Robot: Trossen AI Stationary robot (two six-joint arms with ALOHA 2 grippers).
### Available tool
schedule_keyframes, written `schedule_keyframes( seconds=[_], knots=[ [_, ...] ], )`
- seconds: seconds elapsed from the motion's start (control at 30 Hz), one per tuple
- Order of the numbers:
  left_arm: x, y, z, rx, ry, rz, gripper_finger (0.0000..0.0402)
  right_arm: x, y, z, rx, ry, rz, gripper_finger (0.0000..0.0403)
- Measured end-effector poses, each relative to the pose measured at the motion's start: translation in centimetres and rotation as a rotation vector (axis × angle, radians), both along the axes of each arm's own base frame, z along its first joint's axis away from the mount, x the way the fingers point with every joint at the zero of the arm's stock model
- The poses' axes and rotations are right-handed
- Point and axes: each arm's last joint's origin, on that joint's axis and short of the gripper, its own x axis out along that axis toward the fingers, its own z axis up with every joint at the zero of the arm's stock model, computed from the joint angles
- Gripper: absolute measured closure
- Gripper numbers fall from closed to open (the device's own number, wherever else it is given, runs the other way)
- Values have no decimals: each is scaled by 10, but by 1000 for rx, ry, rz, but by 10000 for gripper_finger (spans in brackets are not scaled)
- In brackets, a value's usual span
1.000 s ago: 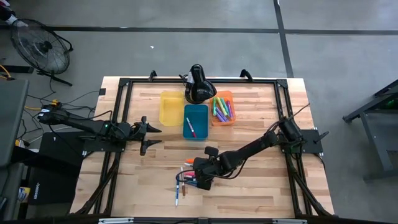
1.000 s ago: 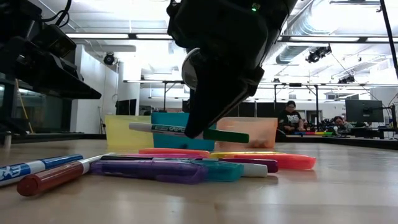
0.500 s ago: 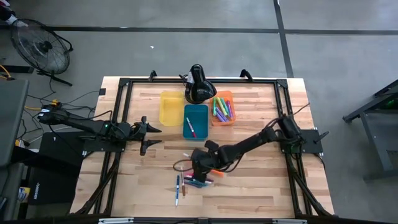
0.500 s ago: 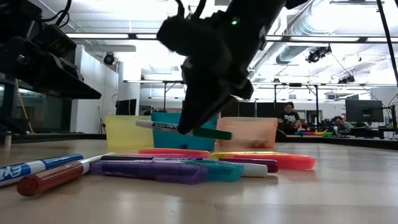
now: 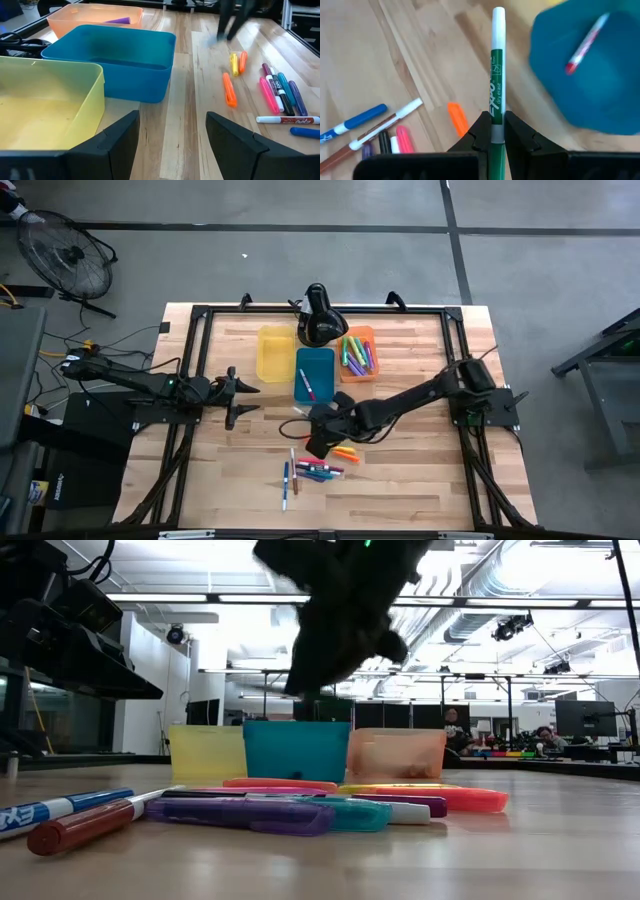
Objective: Pick & Place Markers
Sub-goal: Put the green dry erase marker into the blue bin
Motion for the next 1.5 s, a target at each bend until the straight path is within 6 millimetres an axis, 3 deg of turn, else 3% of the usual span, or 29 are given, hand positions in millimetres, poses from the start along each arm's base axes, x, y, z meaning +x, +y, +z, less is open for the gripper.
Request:
schedule_keyframes(
  seconds=[0.23,0.37,0.63,1.03,1.23,1.5],
  knots=[
    [0,0,0,0,0,0,177,-26,0,41,-107,-34,-67,380],
    [0,0,0,0,0,0,177,-37,1,47,-147,-37,-166,380],
    [0,0,0,0,0,0,177,-39,-4,44,-86,-75,-333,380],
    [0,0,0,0,0,0,177,-32,-32,40,-43,-122,-517,381],
    [0,0,0,0,0,0,177,-19,-46,38,8,-178,-554,380],
    [0,0,0,0,0,1,177,4,-67,13,68,-208,-604,378]
  ],
)
